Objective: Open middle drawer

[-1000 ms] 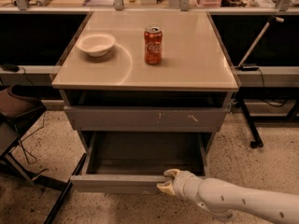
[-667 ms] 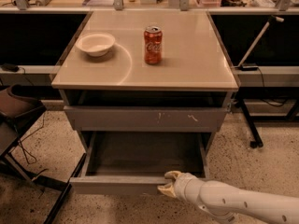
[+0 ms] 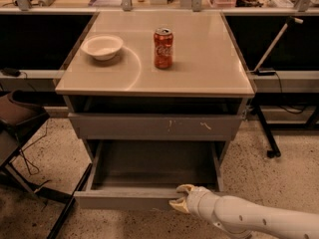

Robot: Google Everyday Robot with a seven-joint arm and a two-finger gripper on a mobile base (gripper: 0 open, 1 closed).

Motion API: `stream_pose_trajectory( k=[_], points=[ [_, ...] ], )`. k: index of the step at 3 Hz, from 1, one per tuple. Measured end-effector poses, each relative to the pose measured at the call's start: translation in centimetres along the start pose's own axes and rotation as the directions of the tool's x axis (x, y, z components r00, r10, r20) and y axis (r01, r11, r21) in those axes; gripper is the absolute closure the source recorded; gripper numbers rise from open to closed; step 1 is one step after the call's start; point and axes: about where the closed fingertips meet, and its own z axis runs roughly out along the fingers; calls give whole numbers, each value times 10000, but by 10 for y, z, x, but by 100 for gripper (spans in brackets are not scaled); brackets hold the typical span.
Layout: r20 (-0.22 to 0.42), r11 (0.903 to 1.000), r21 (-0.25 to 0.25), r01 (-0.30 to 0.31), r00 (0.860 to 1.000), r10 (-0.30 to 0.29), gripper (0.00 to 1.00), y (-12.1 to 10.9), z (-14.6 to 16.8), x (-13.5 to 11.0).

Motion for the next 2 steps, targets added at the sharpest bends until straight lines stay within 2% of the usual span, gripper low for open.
stream_pose_trajectory(
  k=[2],
  points=[
    [-19,10000,-34,50,10000,-50,100,7,-6,6]
  ],
)
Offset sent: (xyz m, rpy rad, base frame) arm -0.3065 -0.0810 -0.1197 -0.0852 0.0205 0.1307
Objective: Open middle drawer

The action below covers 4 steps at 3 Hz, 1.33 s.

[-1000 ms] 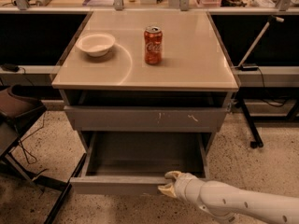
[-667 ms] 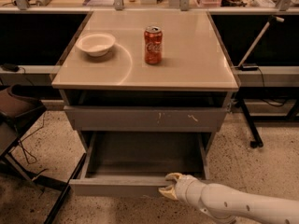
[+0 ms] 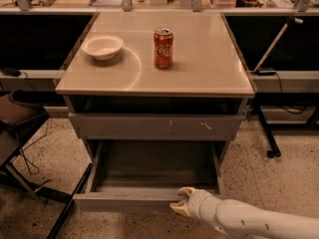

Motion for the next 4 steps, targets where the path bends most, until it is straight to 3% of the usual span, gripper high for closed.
stream_pose_trajectory(
  k=[3,4],
  points=[
    [1,10000,-78,55,10000,-55,100,7,-9,2],
    [157,9983,-500,289,9995,-282,100,30,-10,2]
  ],
)
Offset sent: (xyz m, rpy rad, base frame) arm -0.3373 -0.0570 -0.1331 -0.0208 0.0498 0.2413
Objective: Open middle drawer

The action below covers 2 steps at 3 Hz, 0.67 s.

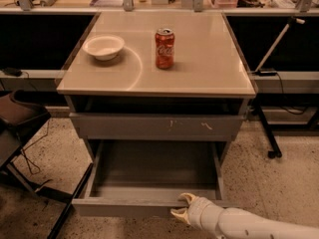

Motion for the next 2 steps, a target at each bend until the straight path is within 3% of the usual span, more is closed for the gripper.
stream_pose_trajectory(
  k=[1,2],
  points=[
    [0,10000,-1,0,10000,0,100,-1,-3,-3],
    [167,9990,-374,252,9996,-246,100,21,-5,-2]
  ],
)
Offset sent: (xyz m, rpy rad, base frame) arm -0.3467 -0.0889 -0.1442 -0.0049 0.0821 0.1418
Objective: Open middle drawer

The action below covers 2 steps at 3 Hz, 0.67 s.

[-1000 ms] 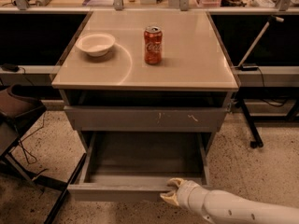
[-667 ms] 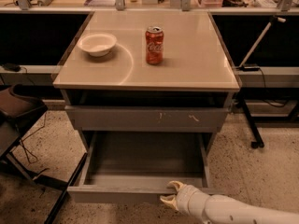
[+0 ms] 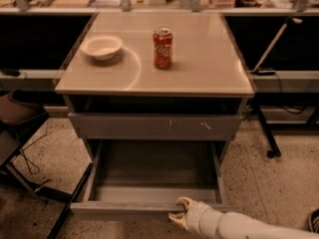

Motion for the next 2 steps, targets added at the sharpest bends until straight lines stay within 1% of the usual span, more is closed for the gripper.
stream_pose_trajectory(
  k=[1,2],
  points=[
    [0,10000,0,0,10000,0,100,-1,-2,-3],
    [-41,10000,-59,-15,10000,15,100,13,-10,11]
  ],
)
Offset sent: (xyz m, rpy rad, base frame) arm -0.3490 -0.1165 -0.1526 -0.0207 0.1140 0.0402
